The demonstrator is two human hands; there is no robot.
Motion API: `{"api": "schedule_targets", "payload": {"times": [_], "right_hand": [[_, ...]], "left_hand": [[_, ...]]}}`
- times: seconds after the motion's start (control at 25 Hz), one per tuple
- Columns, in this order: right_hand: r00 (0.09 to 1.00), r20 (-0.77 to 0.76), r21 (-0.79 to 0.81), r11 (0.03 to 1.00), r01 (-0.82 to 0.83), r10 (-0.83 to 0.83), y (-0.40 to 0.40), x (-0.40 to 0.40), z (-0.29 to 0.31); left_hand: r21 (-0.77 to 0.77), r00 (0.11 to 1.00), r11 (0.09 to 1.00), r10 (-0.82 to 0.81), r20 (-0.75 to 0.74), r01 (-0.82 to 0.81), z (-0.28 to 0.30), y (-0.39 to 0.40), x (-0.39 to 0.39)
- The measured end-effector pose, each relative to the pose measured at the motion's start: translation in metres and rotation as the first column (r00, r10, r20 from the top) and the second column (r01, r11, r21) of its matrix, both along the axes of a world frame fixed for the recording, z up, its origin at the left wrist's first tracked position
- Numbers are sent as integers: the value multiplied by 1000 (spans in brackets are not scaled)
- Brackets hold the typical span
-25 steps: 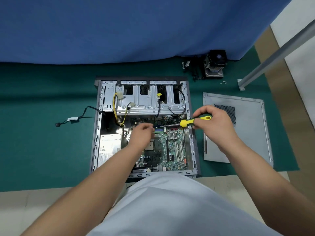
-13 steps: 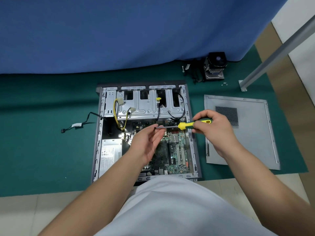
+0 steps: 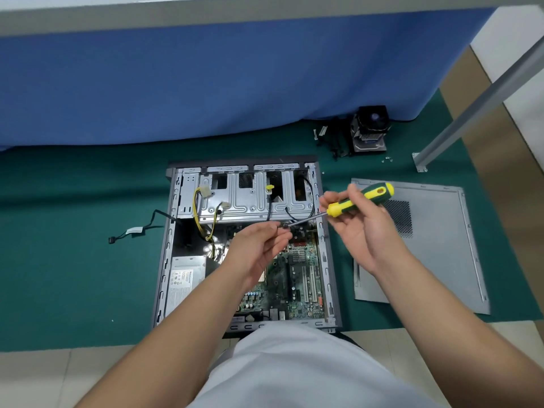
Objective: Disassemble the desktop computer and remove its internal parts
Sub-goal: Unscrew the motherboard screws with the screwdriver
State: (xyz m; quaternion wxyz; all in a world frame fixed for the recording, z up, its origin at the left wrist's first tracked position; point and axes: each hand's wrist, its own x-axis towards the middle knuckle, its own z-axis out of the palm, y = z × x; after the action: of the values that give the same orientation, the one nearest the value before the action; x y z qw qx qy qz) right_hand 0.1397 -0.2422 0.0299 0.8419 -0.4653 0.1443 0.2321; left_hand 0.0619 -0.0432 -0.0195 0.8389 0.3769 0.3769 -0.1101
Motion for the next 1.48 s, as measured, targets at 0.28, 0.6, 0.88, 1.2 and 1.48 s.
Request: {"api": "schedule_targets", "payload": {"times": [0.28, 0.6, 0.88, 1.2, 1.48], "right_hand": [[933, 331, -328, 944, -30, 144, -15, 38, 18], [880, 181, -480, 820, -312, 440, -17, 50, -10], [833, 245, -758, 633, -154, 496, -24, 68, -38], [914, 183, -782, 617, -87, 361, -37, 107, -74], [916, -111, -928, 291, -234, 386, -26, 190, -131]], "left_hand": [[51, 985, 987, -154, 77, 150, 27, -20, 36], [-124, 960, 955, -255, 119, 269, 30, -51, 75], [58, 980, 978, -200, -15, 201, 18, -69, 92], [768, 923, 597, -385, 19, 233, 20, -29, 128], [815, 673, -341, -461, -579, 468, -32, 53, 149]]}}
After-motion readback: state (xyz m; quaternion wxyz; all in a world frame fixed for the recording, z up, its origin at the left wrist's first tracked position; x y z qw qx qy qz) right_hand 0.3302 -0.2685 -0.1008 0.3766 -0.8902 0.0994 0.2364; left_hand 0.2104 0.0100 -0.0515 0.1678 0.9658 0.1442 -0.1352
